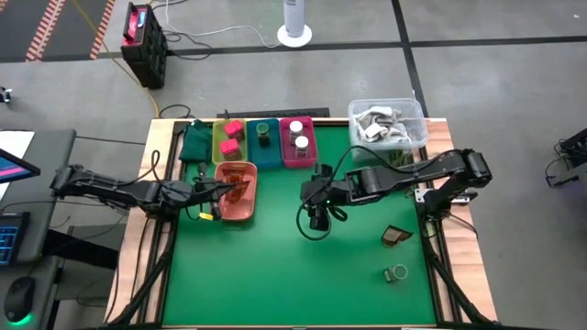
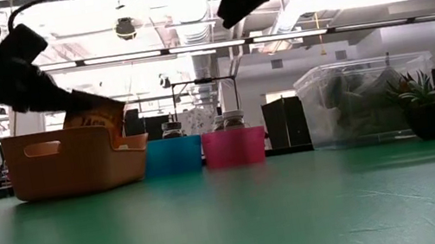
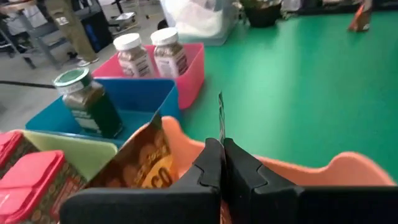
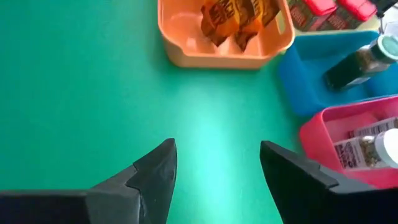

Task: Sort spices by type
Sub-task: Put the top brown seasoning bag into the orange bin, then put the brown seasoning bag into the orange bin

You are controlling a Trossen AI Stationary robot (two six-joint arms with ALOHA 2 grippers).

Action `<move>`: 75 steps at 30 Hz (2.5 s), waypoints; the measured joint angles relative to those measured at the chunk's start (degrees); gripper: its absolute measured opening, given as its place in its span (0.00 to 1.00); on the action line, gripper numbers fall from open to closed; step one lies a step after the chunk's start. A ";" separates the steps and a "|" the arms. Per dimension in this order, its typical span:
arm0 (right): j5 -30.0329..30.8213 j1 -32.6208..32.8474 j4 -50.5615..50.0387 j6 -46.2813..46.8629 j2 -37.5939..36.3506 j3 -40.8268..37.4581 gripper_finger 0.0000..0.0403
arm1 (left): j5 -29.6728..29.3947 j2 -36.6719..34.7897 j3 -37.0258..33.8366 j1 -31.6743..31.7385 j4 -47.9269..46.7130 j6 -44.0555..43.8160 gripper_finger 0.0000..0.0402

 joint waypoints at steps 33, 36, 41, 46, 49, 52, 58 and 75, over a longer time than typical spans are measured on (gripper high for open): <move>0.00 1.06 -5.89 4.55 -0.44 -0.24 0.65 | -2.64 -2.83 -3.51 0.00 -3.73 -6.64 0.45; -0.02 1.14 -11.43 7.30 -1.54 -0.24 0.65 | -2.84 -2.83 -0.27 0.00 -5.85 -5.91 0.47; -0.04 1.74 -23.23 11.96 -2.27 -0.24 0.65 | -3.31 -2.83 5.26 -0.01 -11.93 -5.46 0.49; -3.17 3.48 -36.03 19.26 -2.34 -0.24 0.65 | -3.27 -2.73 9.75 -0.46 -15.08 -3.99 0.51; -8.48 4.34 -39.17 22.86 -2.34 -0.24 0.65 | -3.23 -2.70 11.57 -0.46 -15.35 -2.73 0.53; -11.30 6.14 -43.10 25.71 -2.34 -0.24 0.65 | -3.17 -2.70 13.66 -0.46 -15.84 -1.60 0.54; -12.86 10.20 -53.09 32.37 -2.84 -0.42 0.65 | -3.03 -2.70 16.47 -0.48 -18.27 -1.17 0.54; -20.04 24.13 -45.50 59.63 -28.96 -25.95 0.65 | -3.03 -2.70 16.69 -0.48 -21.19 -2.03 0.54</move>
